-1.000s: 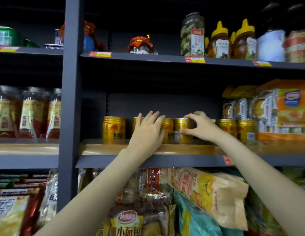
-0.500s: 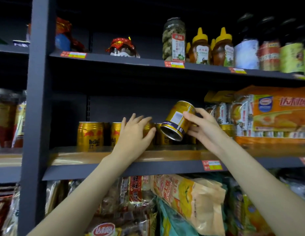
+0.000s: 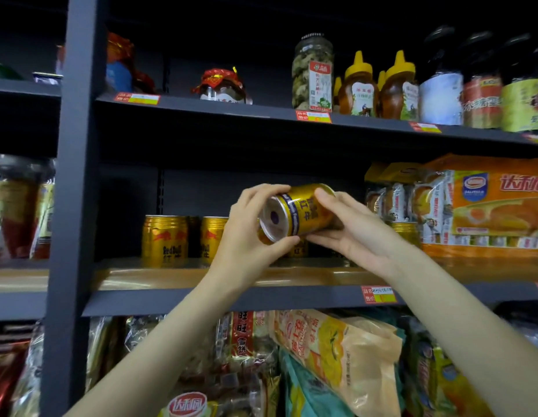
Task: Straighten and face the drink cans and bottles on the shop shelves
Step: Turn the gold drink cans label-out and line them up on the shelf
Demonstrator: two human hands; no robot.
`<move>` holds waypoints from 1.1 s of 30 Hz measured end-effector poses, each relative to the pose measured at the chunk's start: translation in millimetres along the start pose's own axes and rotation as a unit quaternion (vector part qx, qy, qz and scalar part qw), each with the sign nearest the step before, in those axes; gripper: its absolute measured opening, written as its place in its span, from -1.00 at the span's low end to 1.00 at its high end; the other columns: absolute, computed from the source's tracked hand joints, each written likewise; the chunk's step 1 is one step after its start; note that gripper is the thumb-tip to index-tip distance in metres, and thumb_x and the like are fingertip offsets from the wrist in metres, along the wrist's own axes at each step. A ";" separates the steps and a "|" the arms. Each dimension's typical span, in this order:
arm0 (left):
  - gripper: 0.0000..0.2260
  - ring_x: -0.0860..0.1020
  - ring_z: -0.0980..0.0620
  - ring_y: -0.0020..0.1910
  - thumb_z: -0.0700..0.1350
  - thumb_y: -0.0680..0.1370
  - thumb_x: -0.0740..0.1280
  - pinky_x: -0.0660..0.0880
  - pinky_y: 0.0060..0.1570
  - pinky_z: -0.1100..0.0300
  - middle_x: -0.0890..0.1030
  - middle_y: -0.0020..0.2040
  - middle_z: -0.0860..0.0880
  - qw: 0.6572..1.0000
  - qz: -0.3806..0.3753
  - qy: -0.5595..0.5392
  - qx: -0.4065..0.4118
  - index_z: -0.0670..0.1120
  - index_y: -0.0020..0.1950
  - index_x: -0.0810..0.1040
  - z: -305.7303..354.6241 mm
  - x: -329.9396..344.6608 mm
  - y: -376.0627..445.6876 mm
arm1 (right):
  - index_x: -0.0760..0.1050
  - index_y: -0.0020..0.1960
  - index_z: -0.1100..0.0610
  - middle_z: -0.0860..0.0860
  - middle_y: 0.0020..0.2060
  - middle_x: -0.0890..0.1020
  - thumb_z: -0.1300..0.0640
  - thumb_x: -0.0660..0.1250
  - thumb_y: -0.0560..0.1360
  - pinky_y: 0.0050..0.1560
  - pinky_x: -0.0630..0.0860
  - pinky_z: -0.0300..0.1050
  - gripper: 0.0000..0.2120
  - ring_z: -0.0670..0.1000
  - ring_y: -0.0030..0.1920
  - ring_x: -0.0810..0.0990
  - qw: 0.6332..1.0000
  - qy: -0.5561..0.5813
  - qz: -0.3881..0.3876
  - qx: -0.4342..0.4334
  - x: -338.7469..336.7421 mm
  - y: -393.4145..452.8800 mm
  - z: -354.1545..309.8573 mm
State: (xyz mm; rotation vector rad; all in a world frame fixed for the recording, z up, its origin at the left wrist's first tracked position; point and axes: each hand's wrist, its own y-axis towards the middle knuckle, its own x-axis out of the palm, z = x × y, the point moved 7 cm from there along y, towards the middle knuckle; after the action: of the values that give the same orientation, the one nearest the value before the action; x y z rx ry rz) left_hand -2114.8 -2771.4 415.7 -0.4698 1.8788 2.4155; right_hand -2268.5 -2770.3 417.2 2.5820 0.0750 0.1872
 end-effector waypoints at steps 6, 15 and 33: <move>-0.46 0.62 0.10 0.01 -0.05 0.38 0.43 0.59 -0.07 0.24 0.49 0.20 0.00 0.917 0.006 -0.310 -0.250 -0.04 0.32 0.35 -24.4 5.9 -15.3 | 0.44 0.14 0.07 0.09 0.03 0.60 0.01 0.44 0.25 -0.12 0.59 -0.17 -0.51 0.02 0.01 0.64 0.992 -0.028 0.061 -0.104 -1.4 -4.4 -6.8; -0.51 0.52 0.14 0.17 -0.19 0.41 0.44 0.55 0.02 0.27 0.48 0.22 0.04 0.985 0.029 -0.133 -0.105 0.00 0.29 0.37 -14.6 -15.5 -5.5 | 0.43 0.24 0.13 0.14 0.12 0.55 0.08 0.41 0.31 0.01 0.62 -0.07 -0.49 0.10 0.06 0.64 0.999 -0.017 -0.008 -0.029 -0.8 -2.7 -1.3; -0.54 0.61 0.07 0.04 -0.18 0.44 0.40 0.59 -0.03 0.22 0.50 0.19 0.00 0.966 -0.004 -0.214 -0.143 0.06 0.28 0.37 -13.1 -8.5 6.1 | 0.45 0.11 0.12 0.06 0.08 0.59 0.16 0.43 0.31 0.05 0.60 -0.03 -0.61 0.03 0.08 0.64 0.993 -0.060 -0.006 -0.097 -12.1 1.7 -8.4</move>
State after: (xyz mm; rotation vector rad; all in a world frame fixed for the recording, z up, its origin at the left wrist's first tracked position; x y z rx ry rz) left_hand -2105.3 -2784.2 420.8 0.0422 1.3616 2.5323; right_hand -2281.7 -2768.5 423.7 2.3921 0.0259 0.0335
